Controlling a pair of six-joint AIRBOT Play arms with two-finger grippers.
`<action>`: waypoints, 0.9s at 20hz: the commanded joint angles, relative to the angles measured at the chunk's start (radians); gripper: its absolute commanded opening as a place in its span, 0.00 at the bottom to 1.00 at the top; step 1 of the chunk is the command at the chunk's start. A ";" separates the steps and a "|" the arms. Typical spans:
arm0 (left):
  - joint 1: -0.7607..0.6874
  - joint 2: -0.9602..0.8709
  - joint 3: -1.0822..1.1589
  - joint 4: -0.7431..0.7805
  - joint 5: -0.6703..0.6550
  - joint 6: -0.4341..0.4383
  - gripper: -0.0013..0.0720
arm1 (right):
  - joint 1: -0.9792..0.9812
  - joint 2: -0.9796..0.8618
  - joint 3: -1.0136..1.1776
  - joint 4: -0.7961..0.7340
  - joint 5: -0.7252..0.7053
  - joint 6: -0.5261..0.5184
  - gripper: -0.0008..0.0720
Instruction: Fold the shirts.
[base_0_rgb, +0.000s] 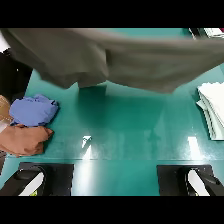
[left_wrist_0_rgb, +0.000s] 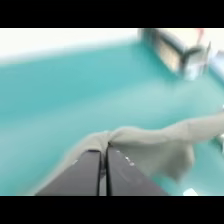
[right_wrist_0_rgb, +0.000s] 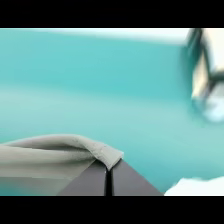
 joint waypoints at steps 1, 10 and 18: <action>0.000 0.007 0.291 0.016 0.014 -0.045 0.06 | 0.007 0.032 0.227 -0.087 -0.003 0.025 0.03; 0.000 -0.011 0.128 0.053 0.050 -0.085 0.06 | 0.013 -0.166 0.459 -0.230 0.272 0.142 0.03; 0.000 -0.399 -0.287 0.067 -0.093 -0.075 0.07 | 0.126 -0.578 0.064 -0.240 0.334 0.141 0.03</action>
